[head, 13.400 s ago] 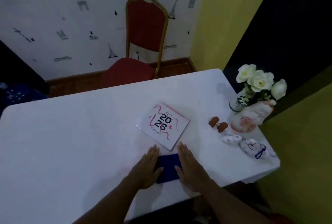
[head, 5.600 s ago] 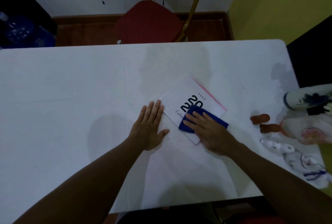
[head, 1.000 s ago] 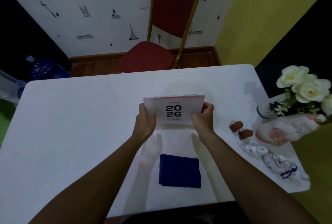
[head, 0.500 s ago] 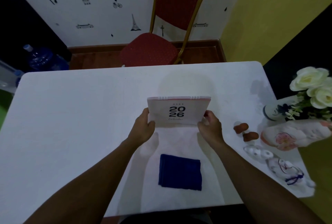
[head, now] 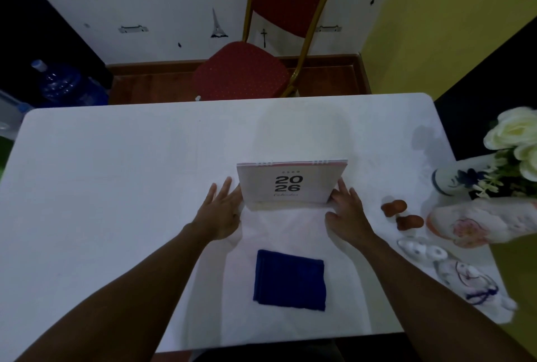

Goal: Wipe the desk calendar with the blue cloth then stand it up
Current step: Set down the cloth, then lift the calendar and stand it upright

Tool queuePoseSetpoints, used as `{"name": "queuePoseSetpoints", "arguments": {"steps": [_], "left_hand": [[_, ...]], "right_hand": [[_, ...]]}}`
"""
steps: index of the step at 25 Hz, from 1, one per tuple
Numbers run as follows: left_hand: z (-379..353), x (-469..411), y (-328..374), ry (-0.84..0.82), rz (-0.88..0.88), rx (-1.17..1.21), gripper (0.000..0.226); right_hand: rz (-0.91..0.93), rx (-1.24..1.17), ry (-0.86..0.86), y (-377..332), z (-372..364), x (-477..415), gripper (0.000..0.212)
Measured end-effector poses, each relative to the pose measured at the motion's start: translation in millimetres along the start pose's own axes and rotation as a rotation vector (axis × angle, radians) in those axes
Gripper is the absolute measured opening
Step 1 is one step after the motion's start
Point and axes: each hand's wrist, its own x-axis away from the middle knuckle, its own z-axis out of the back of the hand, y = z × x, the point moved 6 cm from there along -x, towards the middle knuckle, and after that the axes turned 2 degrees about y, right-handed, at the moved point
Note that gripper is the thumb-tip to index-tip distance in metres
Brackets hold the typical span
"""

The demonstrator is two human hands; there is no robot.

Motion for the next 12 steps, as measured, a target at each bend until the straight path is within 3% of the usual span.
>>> {"name": "queuePoseSetpoints", "arguments": {"steps": [5,12], "left_hand": [[0.1,5.3,3.5,-0.018,-0.003,0.052,0.083],[-6.3,7.4,8.3,0.018,0.059,-0.049,0.076]], "right_hand": [[0.032,-0.072,0.068,-7.1,6.5,6.4,0.053],[0.170,0.314,-0.032,3.2,-1.1,13.7,0.073]]}}
